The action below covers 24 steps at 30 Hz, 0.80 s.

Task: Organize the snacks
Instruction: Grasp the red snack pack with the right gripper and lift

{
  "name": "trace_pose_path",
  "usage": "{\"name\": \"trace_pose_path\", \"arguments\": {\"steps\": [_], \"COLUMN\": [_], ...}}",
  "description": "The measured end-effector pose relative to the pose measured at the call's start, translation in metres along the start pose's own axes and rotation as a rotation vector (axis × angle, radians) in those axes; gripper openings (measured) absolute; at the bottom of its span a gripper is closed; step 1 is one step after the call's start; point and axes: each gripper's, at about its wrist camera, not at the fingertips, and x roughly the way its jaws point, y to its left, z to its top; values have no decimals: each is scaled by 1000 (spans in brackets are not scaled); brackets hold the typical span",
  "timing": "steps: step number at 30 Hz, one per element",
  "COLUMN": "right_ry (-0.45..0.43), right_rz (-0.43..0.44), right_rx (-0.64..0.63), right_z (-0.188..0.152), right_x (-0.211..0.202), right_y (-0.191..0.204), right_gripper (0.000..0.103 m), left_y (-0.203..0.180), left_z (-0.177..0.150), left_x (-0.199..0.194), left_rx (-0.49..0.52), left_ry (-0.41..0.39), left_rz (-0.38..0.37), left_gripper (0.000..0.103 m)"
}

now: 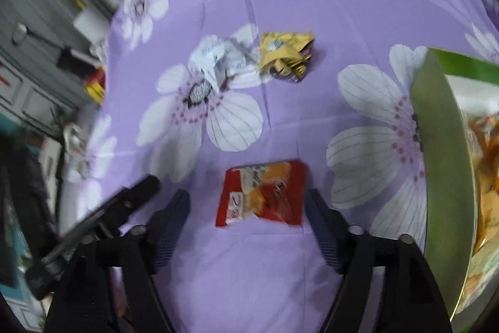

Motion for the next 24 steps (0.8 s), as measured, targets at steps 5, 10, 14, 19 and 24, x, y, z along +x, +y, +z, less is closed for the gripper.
{"name": "trace_pose_path", "arguments": {"steps": [5, 10, 14, 19, 24], "right_ry": [-30, -9, -9, 12, -1], "right_rz": [30, 118, 79, 91, 64], "right_rx": [110, 162, 127, 125, 107], "right_z": [-7, -1, 1, 1, -2], "right_x": [1, 23, 39, 51, 50], "right_y": [-25, -32, -25, -25, -25], "right_gripper": [80, 78, 64, 51, 43], "left_y": [-18, -49, -60, -67, -74], "left_z": [-13, -25, -31, -35, -37], "left_x": [13, 32, 43, 48, 52], "left_rx": [39, 168, 222, 252, 246], "left_ry": [56, 89, 85, 50, 44], "left_rz": [-62, -68, -47, -64, -119], "left_gripper": [93, 88, 79, 67, 41]}}
